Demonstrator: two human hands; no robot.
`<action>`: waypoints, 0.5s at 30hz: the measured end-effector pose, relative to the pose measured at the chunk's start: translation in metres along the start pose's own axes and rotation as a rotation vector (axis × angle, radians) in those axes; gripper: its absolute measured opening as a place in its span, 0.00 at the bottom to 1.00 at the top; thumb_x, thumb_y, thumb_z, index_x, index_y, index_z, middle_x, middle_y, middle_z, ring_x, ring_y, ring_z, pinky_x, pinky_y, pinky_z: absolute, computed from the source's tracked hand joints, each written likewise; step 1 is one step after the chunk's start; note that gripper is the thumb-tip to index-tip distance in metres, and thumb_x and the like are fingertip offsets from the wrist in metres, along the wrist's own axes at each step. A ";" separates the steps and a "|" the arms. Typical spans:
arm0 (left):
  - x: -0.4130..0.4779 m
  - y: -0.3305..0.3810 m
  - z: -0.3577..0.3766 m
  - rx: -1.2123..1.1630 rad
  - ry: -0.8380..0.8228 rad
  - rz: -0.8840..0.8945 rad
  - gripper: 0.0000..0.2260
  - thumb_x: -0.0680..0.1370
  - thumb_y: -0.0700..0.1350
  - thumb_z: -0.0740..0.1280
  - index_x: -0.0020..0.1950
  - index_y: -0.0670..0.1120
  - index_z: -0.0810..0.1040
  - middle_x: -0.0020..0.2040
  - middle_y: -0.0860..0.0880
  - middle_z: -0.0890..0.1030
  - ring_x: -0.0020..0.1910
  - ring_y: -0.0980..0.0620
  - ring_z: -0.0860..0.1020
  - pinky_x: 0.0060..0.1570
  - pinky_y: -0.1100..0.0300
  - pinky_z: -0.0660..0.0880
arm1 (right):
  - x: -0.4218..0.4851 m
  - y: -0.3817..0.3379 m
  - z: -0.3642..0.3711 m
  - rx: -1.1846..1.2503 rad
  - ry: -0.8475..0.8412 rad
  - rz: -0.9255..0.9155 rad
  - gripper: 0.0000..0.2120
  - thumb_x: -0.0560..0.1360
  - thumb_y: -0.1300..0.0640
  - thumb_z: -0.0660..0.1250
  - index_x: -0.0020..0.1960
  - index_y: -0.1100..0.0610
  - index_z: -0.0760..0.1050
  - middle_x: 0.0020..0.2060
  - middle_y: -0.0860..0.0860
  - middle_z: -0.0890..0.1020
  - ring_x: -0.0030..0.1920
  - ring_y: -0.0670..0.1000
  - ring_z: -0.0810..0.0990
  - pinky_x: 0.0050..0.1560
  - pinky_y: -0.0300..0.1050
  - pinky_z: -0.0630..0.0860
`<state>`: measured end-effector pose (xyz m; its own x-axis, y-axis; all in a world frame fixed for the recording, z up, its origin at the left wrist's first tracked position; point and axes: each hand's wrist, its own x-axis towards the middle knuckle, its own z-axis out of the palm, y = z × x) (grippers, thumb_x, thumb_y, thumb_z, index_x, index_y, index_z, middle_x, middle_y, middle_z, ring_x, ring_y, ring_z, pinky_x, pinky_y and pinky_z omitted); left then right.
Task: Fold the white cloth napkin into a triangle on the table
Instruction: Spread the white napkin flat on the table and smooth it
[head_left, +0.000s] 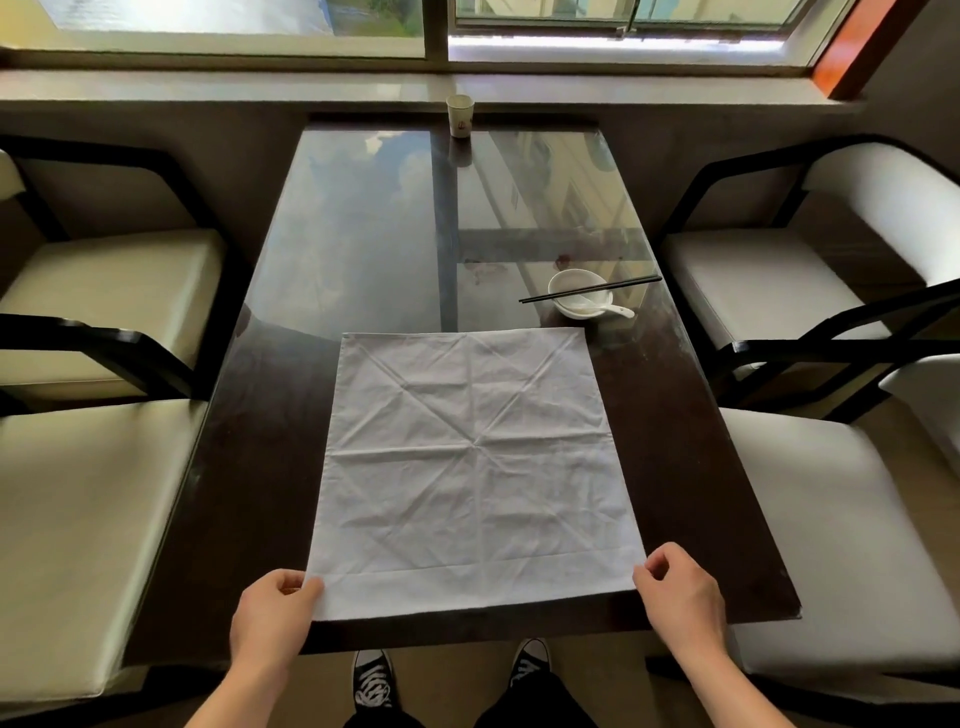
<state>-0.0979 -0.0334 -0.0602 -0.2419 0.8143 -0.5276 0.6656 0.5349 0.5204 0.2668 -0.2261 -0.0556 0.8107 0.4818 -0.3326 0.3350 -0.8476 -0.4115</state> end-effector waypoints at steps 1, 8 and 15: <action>0.000 -0.001 -0.002 -0.030 -0.006 0.001 0.03 0.78 0.45 0.71 0.45 0.48 0.79 0.44 0.47 0.81 0.44 0.47 0.79 0.47 0.45 0.80 | 0.000 0.001 -0.001 0.040 -0.004 0.001 0.11 0.76 0.57 0.71 0.37 0.51 0.73 0.31 0.48 0.80 0.33 0.49 0.78 0.30 0.43 0.72; -0.007 -0.013 -0.013 -0.220 -0.068 0.085 0.06 0.78 0.39 0.71 0.50 0.50 0.79 0.43 0.44 0.83 0.40 0.43 0.82 0.34 0.50 0.81 | 0.000 0.014 -0.005 0.402 -0.103 0.095 0.08 0.77 0.64 0.70 0.42 0.53 0.79 0.38 0.53 0.84 0.38 0.53 0.85 0.37 0.49 0.85; -0.010 -0.032 -0.031 -0.353 -0.171 0.031 0.11 0.75 0.33 0.72 0.40 0.48 0.89 0.43 0.46 0.86 0.43 0.41 0.84 0.38 0.51 0.81 | -0.009 0.035 -0.019 0.588 -0.164 0.176 0.07 0.75 0.67 0.72 0.46 0.56 0.85 0.39 0.54 0.87 0.37 0.51 0.87 0.36 0.42 0.83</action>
<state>-0.1391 -0.0519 -0.0507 -0.0845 0.7983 -0.5963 0.3801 0.5790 0.7213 0.2804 -0.2646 -0.0514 0.7299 0.4137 -0.5441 -0.1540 -0.6760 -0.7206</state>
